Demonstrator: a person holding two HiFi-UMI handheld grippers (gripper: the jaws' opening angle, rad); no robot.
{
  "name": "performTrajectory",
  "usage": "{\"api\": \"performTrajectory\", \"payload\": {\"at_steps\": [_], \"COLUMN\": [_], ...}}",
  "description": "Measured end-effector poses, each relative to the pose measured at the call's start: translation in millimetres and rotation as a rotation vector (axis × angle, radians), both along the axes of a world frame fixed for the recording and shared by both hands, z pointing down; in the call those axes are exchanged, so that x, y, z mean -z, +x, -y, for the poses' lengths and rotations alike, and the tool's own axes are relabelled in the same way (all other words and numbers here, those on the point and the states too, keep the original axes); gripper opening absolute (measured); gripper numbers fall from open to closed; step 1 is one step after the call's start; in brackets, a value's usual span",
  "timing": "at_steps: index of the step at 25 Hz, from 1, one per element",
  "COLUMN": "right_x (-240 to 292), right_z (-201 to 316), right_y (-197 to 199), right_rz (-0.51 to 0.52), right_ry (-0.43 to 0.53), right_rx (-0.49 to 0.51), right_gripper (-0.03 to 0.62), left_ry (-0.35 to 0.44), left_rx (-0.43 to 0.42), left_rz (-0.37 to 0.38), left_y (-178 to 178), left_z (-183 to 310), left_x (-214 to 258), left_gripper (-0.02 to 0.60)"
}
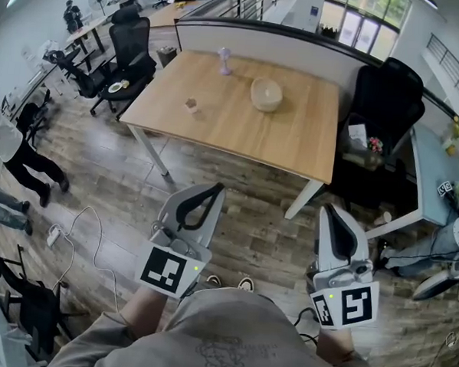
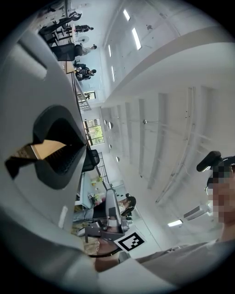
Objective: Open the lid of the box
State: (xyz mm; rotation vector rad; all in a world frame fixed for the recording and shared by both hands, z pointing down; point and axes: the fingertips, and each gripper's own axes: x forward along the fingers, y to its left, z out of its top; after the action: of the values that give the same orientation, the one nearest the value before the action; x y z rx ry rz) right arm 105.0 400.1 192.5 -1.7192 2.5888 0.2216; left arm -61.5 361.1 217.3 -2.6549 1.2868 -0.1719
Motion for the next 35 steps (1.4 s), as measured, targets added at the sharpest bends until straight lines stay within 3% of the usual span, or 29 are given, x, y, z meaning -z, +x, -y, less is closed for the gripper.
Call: {"api": "performTrajectory", "payload": {"at_steps": [7,11,12,13,14,21,25,26,27,28,31,35], "right_x": [-4,-2,1,3,4,5,-1,-3,-6,-9,-15,-19], "right_z": [7,7,7,8,9,14,17,18,19,20,21,23], "right_y": [6,12,13,14,16,29,35,36,36,37,39,37], "right_rz": [0.000,0.055,0.078,0.096,0.108,0.127,0.113,0.109,0.106,0.105,0.102,0.101], "right_ry": [-0.019,0.002,0.011,0.018,0.027,0.057,0.038,0.029,0.020,0.012,-0.006,-0.016], "right_rx": [0.004,0.020,0.022,0.019,0.010,-0.029,-0.031,-0.029,-0.025,-0.021,-0.006,0.013], "right_gripper": [0.014,0.017,0.051,0.154,0.218,0.314,0.314,0.314,0.314,0.314,0.314,0.313], "left_ry": [-0.016,-0.026,-0.030,-0.035,-0.038,-0.052,-0.041,-0.028,-0.014,-0.005,0.003,0.014], "left_rx": [-0.007,0.006,0.008,0.010,0.012,0.024,0.048,0.059,0.069,0.077,0.091,0.124], "left_rz": [-0.020,-0.015,-0.015,-0.014,-0.013,-0.009,-0.032,-0.050,-0.066,-0.072,-0.032,-0.025], "left_y": [6,10,9,9,9,9,12,12,12,13,17,12], "left_z": [5,7,7,7,7,12,16,17,19,21,25,26], "left_x": [-3,-8,-10,-11,-12,-20,-17,-14,-11,-9,-10,-8], "left_gripper": [0.002,0.002,0.002,0.002,0.002,0.002,0.003,0.040,0.194,0.391,0.402,0.371]}}
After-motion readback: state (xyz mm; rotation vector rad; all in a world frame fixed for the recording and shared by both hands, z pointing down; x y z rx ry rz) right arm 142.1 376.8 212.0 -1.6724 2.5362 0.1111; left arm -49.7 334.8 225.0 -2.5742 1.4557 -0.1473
